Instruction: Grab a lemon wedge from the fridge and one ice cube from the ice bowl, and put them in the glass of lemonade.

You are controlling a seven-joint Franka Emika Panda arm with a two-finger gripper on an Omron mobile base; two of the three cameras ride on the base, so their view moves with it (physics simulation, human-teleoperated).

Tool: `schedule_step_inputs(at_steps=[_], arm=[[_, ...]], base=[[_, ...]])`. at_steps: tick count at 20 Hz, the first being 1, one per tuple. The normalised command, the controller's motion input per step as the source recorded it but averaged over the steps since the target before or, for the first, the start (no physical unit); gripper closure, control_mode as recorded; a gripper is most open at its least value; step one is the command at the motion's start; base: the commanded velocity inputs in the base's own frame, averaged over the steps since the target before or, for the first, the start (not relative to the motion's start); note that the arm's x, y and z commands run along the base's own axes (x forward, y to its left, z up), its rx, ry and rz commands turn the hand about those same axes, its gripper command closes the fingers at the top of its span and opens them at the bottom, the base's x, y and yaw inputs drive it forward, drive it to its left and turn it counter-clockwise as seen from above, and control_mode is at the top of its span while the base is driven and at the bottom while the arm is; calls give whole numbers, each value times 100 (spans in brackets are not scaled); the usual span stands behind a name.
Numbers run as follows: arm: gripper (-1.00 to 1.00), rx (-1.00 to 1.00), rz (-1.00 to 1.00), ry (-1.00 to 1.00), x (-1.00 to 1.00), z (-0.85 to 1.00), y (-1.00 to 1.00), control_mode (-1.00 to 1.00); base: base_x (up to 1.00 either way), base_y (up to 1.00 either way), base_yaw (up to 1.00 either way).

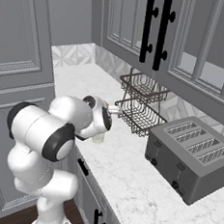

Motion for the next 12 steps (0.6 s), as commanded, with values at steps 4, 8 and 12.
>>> schedule_step_inputs(at_steps=[4,8,12], arm=[[100,-2,-5,-9,-80,2,53,-100],[100,-2,-7,-1,-23,0,32,-100],[100,-6,-6,0,19,-29,-1,-100]], base=[[0,0,0],[0,0,0],[0,0,0]])
